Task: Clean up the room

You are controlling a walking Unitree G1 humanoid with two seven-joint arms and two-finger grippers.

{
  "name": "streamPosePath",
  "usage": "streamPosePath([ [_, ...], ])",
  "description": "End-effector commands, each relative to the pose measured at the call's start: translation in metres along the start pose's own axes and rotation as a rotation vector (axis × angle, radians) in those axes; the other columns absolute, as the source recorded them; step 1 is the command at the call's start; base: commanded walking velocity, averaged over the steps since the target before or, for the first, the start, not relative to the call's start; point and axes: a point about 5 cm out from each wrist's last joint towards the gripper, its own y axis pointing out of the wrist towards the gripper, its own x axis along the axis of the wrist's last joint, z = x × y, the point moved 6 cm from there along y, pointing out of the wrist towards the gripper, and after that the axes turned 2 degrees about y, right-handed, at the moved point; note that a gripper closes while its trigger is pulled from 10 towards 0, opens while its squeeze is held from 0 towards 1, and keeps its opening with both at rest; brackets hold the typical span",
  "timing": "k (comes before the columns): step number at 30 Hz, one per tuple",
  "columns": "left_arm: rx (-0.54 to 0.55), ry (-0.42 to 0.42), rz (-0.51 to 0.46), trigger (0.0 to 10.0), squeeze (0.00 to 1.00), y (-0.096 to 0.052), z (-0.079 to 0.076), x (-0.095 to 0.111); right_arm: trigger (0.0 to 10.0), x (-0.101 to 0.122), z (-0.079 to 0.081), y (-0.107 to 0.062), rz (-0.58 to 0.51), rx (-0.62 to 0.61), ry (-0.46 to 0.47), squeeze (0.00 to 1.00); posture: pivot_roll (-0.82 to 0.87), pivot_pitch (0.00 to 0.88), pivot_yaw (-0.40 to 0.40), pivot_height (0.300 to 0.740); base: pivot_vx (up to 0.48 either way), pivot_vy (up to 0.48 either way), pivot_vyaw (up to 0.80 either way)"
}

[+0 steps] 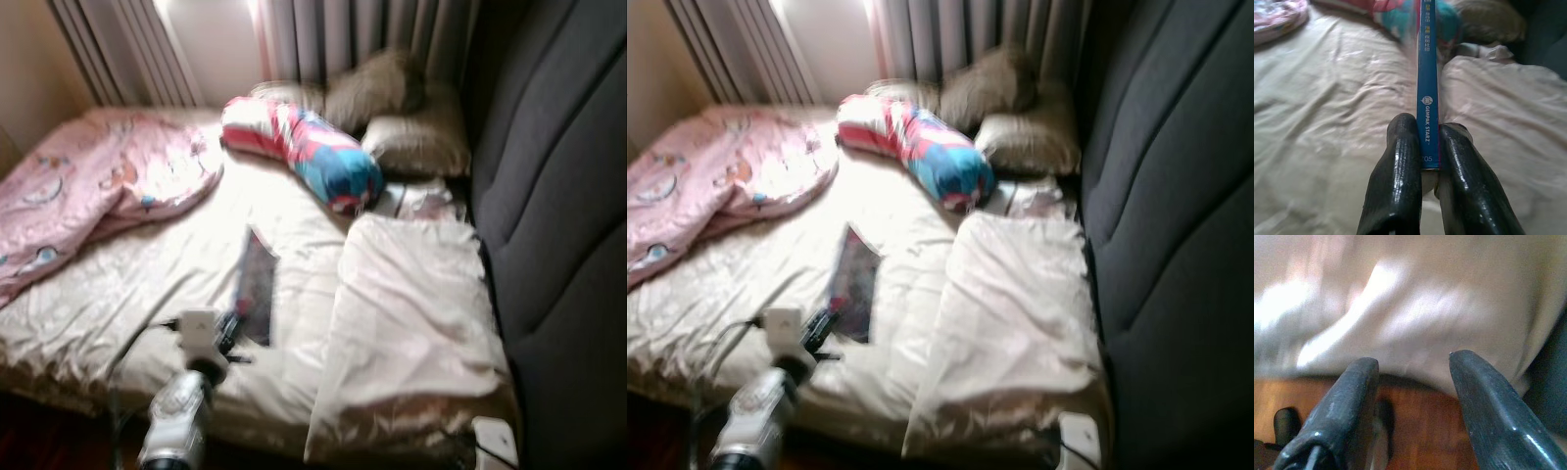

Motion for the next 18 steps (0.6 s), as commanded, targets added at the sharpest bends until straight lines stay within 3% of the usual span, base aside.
streamPosePath([
  [1, 0.018, 0.006, -0.042, 10.0, 0.00, 0.000, 0.014, 0.015, 10.0, -0.002, 0.013, 0.001, 0.004, 0.029, 0.015, 0.00, -0.07, 0.002, 0.030, 0.740, 0.000, 0.000, 0.00],
  [4, -0.001, 0.002, -0.032, 10.0, 0.00, -0.001, 0.011, 0.013, 10.0, -0.003, 0.013, 0.001, 0.007, 0.032, 0.016, 0.00, -0.07, 0.003, 0.029, 0.740, 0.000, 0.000, 0.00],
  [10, -0.048, 0.003, 0.018, 10.0, 0.00, -0.005, 0.008, 0.003, 10.0, -0.003, 0.014, 0.001, 0.009, 0.038, 0.009, 0.00, -0.07, 0.007, 0.029, 0.740, 0.000, 0.000, -0.66],
  [18, 0.035, 0.027, 0.030, 10.0, 0.00, -0.008, 0.030, 0.003, 10.0, -0.003, 0.014, 0.001, 0.003, 0.041, 0.013, 0.00, -0.07, 0.016, 0.028, 0.740, 0.000, 0.000, 0.00],
])
